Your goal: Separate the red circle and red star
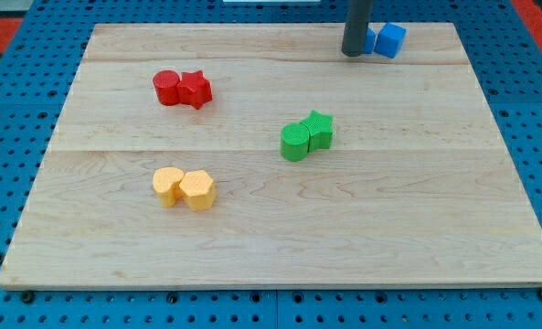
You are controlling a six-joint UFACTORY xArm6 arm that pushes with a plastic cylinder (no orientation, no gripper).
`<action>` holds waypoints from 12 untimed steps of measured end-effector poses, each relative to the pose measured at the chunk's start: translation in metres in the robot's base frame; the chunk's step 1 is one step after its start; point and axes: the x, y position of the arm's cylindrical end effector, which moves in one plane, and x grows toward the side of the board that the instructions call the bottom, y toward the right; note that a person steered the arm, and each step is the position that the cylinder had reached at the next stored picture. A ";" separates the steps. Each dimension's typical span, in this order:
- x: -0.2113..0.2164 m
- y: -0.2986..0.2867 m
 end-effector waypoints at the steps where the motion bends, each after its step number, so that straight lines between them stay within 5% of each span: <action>1: 0.022 0.030; 4: 0.134 0.025; 7: 0.134 0.029; 8: 0.099 0.022; 10: 0.097 -0.069; 11: 0.118 -0.171; 12: 0.147 -0.205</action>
